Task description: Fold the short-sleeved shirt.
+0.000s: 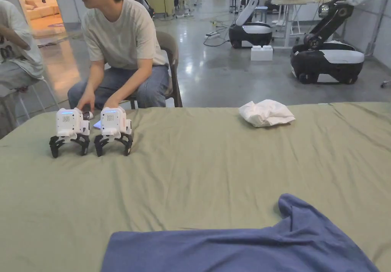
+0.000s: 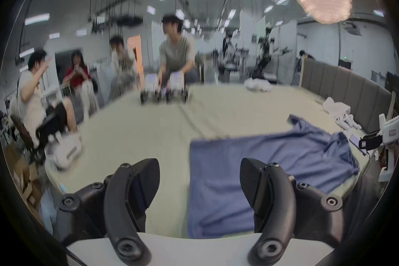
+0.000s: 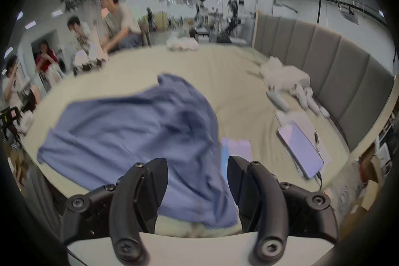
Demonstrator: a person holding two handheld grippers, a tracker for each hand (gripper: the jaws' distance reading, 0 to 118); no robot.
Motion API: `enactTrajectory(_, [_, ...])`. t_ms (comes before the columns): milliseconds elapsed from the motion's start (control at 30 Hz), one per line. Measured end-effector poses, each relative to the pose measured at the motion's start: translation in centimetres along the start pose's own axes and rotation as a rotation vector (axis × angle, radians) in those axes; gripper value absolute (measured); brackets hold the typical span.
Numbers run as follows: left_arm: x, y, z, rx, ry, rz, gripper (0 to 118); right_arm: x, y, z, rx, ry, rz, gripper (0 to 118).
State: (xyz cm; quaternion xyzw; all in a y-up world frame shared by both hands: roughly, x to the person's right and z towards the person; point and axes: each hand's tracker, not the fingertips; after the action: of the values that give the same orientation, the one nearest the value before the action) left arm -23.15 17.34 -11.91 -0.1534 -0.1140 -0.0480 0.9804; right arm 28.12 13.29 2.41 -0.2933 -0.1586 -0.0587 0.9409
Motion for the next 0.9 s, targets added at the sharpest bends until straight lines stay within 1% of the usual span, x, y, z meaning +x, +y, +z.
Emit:
enactTrajectory(100, [1.8, 2.6, 1.5, 0.084, -0.045, 0.005, 81, -1.7, 1.9, 2.0, 0.13, 0.058, -0.009, 61])
enactTrajectory(167, [2.9, 3.8, 2.2, 0.127, -0.088, 0.009, 80, -2.8, 2.9, 2.9, 0.183, 0.097, -0.002, 61])
enactTrajectory(200, [3.4, 4.0, 2.6, 0.142, -0.113, 0.008, 79, -3.2, 3.3, 3.3, 0.194, 0.121, 0.005, 61])
enactTrajectory(233, [3.9, 4.2, 3.0, 0.157, -0.13, 0.005, 75, -3.6, 3.5, 3.4, 0.2, 0.135, 0.011, 59])
enactTrajectory(267, [4.3, 4.3, 3.4, 0.171, -0.174, 0.002, 63, -4.1, 3.6, 3.6, 0.205, 0.145, 0.02, 55])
enactTrajectory(300, [4.5, 4.3, 3.5, 0.181, -0.205, 0.006, 36, -4.5, 3.7, 3.8, 0.202, 0.147, 0.022, 46])
enactTrajectory(333, [4.8, 4.3, 3.6, 0.178, -0.208, 0.007, 20, -4.9, 3.9, 3.9, 0.197, 0.153, 0.022, 37])
enactTrajectory(367, [5.4, 4.3, 3.8, 0.176, -0.202, 0.005, 13, -5.2, 3.9, 3.9, 0.192, 0.168, 0.022, 27])
enactTrajectory(400, [5.8, 4.1, 4.0, 0.174, -0.197, 0.003, 11, -5.5, 3.7, 4.0, 0.195, 0.176, 0.022, 14])
enactTrajectory(467, [5.9, 4.1, 4.1, 0.153, -0.219, -0.013, 0, -6.1, 3.5, 4.1, 0.197, 0.188, 0.031, 4])
enactTrajectory(500, [6.1, 4.1, 4.1, 0.15, -0.214, -0.021, 0, -6.2, 3.3, 3.9, 0.198, 0.192, 0.035, 0])
enactTrajectory(533, [6.3, 4.0, 4.3, 0.142, -0.213, -0.021, 0, -6.4, 3.2, 3.9, 0.196, 0.193, 0.039, 0])
enactTrajectory(600, [5.9, 3.9, 4.2, 0.111, -0.232, -0.011, 0, -6.9, 3.1, 3.6, 0.175, 0.161, 0.049, 0])
enactTrajectory(700, [5.1, 3.8, 3.8, 0.091, -0.218, 0.029, 0, -7.1, 3.0, 3.3, 0.18, 0.172, 0.056, 0])
enactTrajectory(800, [4.1, 3.7, 2.0, 0.033, -0.161, 0.055, 0, -6.9, 3.0, 3.1, 0.185, 0.191, 0.041, 0])
enactTrajectory(900, [2.3, 3.3, -1.8, -0.012, -0.16, 0.117, 0, -6.8, 3.1, 2.6, 0.176, 0.2, 0.039, 0])
